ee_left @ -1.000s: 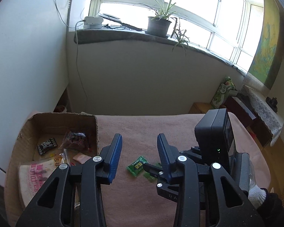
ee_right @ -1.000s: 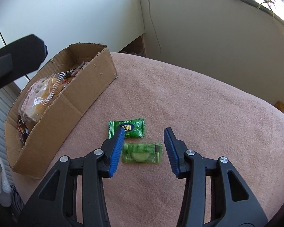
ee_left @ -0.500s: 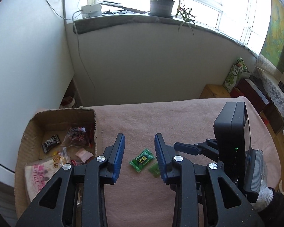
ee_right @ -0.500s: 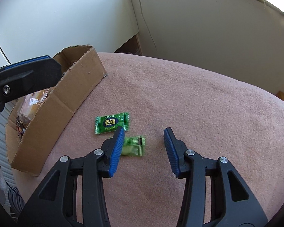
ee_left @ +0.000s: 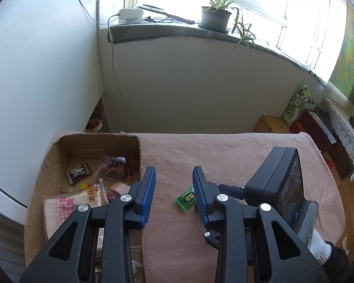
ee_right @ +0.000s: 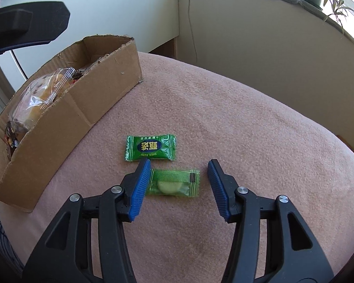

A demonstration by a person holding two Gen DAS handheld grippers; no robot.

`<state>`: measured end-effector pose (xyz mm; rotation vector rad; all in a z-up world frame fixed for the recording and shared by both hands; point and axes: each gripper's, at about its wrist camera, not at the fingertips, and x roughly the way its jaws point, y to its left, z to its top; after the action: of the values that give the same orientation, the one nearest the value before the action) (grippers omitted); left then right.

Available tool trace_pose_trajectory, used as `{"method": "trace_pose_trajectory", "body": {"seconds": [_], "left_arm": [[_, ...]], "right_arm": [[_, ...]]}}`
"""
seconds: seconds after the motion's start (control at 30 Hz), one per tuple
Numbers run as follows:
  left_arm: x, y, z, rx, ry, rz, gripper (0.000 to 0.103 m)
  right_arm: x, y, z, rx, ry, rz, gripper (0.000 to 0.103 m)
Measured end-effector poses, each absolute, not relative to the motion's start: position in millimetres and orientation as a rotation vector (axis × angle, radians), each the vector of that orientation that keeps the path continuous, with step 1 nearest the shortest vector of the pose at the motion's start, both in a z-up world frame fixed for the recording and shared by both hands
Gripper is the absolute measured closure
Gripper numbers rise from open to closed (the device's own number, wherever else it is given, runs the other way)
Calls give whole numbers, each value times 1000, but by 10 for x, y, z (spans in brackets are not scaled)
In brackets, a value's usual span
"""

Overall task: Organize snacks
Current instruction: 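Grasp the dark green candy with the left gripper while the right grasps the light green candy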

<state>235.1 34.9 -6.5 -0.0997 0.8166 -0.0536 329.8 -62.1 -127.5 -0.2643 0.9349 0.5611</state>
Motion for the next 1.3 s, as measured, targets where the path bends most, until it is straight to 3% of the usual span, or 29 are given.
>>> {"method": "trace_pose_trajectory", "body": {"seconds": [0.13, 0.4, 0.77, 1.3], "left_arm": [[2305, 181, -158, -94, 841, -89, 72], [2633, -61, -474, -91, 945, -91, 72], [3158, -168, -1001, -120, 1078, -13, 72], [2854, -374, -1078, 3, 1100, -29, 72]], "right_arm": [[3306, -743, -1279, -269, 940, 561, 54], [3344, -1056, -1251, -232, 958, 567, 76], [3379, -1453, -1230, -123, 1000, 620, 77], [3299, -1780, -1246, 0, 1013, 687, 73]]}}
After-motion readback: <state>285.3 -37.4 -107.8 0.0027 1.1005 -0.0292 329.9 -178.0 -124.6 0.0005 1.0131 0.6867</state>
